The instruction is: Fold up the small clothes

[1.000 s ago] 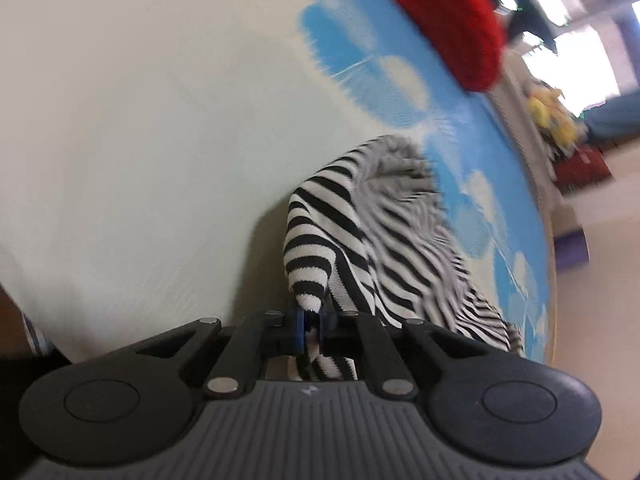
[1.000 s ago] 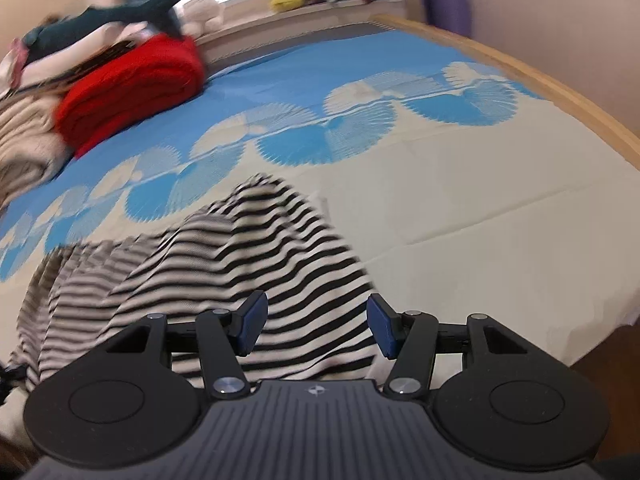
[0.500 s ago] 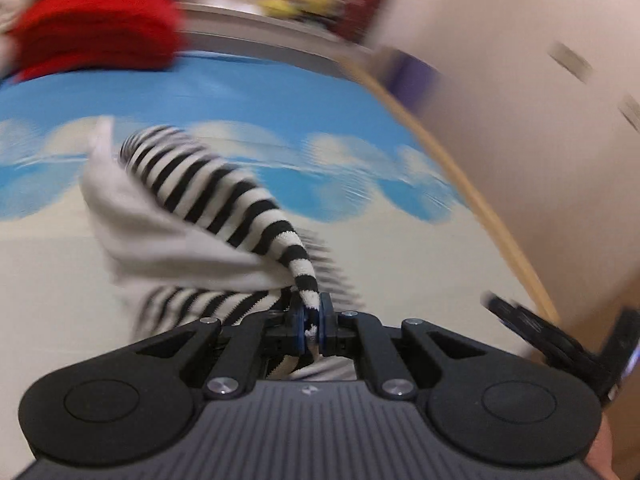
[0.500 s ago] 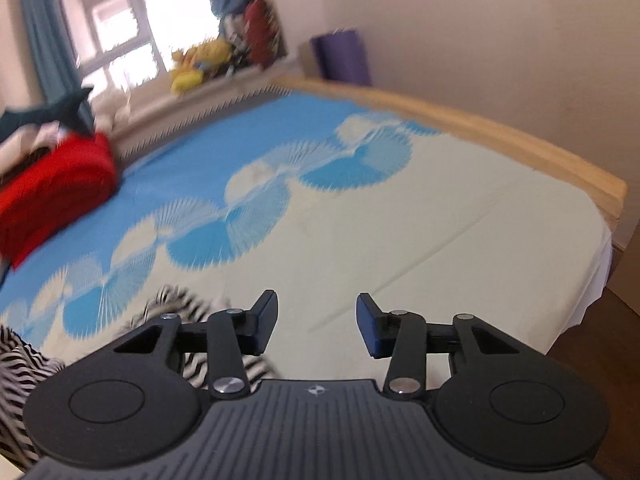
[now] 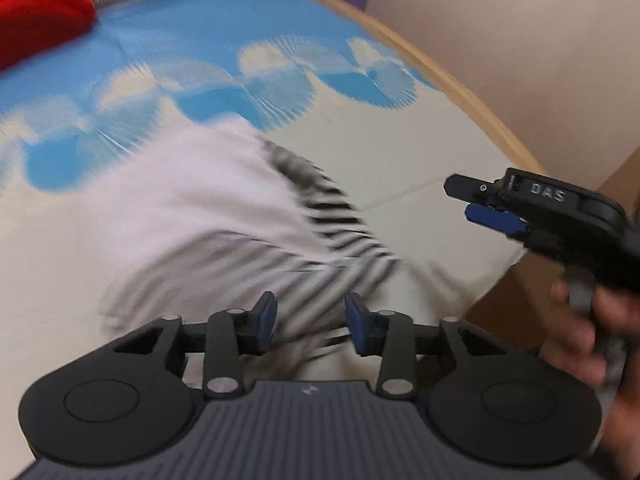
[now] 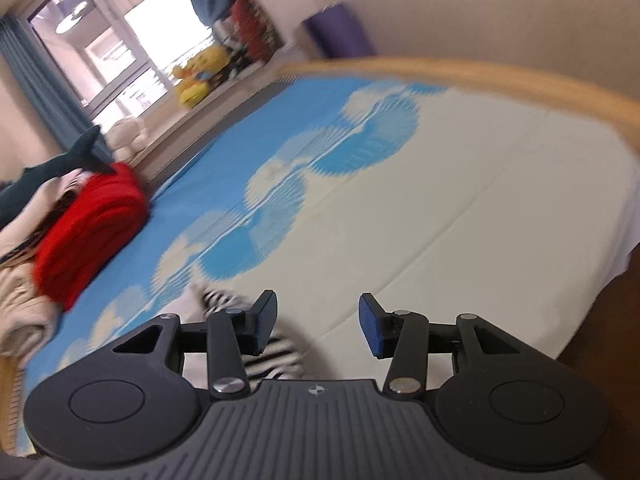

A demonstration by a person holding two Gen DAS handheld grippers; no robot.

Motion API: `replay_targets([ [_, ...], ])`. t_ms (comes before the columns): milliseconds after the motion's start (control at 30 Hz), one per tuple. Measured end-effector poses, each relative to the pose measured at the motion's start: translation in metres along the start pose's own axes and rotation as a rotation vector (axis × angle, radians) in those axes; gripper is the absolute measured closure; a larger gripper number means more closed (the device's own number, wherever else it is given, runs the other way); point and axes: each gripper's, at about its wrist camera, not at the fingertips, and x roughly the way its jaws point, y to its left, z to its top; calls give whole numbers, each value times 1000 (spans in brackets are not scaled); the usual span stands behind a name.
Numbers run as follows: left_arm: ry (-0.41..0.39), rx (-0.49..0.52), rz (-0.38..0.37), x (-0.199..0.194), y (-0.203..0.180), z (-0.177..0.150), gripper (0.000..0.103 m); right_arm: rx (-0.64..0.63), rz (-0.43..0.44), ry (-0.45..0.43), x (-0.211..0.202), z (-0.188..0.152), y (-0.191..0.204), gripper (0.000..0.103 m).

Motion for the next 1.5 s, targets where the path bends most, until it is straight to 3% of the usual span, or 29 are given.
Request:
replay_targets([
  [167, -70, 128, 146, -57, 41, -16, 55, -110, 100, 101, 12, -9, 31, 55],
  [267, -121, 92, 138, -80, 60, -33, 51, -221, 167, 161, 21, -8, 51, 82],
  [333, -163, 49, 113, -80, 71, -44, 47, -334, 185, 171, 32, -3, 65, 83],
  [400, -189, -28, 97, -77, 87, -55, 47, -428, 198, 225, 49, 1, 73, 81],
  [433, -141, -82, 115, -69, 91, -55, 49, -442, 207, 264, 59, 0, 73, 77],
  [467, -102, -121, 141, -63, 93, -51, 50, -442, 208, 313, 71, -3, 71, 66],
  [533, -106, -169, 160, -54, 95, -40, 48, -427, 167, 421, 93, -11, 65, 55],
  [800, -63, -216, 169, -36, 108, -18, 47, -454, 66, 580, 131, -30, 65, 49],
  [933, -35, -205, 176, -31, 110, -23, 47, -484, 96, 593, 127, -32, 72, 56],
  [1000, -43, -199, 177, -32, 111, -23, 46, -500, 128, 610, 120, -33, 73, 81],
  [1033, -47, -198, 180, -32, 111, -24, 46, -523, 143, 610, 115, -34, 75, 100],
  [1167, -49, -210, 183, -31, 112, -24, 46, -547, 215, 530, 80, -23, 77, 101],
  [1300, -33, -209, 177, -24, 108, -26, 46, -400, 281, 397, 40, 9, 56, 101],
  [1500, 18, -187, 111, -6, 92, -27, 45, -369, 187, 408, 18, 17, 20, 101],
])
